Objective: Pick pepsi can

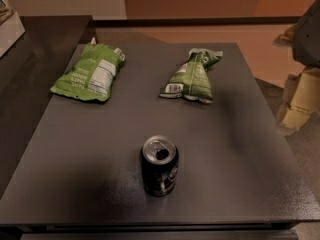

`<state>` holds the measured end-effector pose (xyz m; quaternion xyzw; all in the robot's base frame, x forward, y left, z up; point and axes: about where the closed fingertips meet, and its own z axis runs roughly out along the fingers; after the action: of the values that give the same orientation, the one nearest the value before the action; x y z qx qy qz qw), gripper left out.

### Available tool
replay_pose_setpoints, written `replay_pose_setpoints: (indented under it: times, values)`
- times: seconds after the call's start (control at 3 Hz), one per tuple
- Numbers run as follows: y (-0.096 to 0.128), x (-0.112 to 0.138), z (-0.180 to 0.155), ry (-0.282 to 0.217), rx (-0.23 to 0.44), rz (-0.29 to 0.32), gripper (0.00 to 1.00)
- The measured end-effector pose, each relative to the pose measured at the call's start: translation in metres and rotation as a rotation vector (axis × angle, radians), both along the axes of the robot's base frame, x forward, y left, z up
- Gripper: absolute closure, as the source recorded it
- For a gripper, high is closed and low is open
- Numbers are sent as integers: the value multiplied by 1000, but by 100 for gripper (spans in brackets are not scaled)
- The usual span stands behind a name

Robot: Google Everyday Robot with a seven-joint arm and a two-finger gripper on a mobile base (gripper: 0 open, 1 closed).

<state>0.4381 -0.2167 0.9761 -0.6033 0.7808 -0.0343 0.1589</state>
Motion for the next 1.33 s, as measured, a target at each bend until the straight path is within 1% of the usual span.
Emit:
replay_pose_setpoints:
  times: [0.33, 0.67, 1.0, 1.33]
  values:
    - [0, 0, 0, 0, 0, 0, 0]
    - [11, -4, -7, 16, 27, 29, 0]
    - [37, -13, -22, 48, 77, 104, 0]
    - [72, -27, -41, 85, 129, 195, 0]
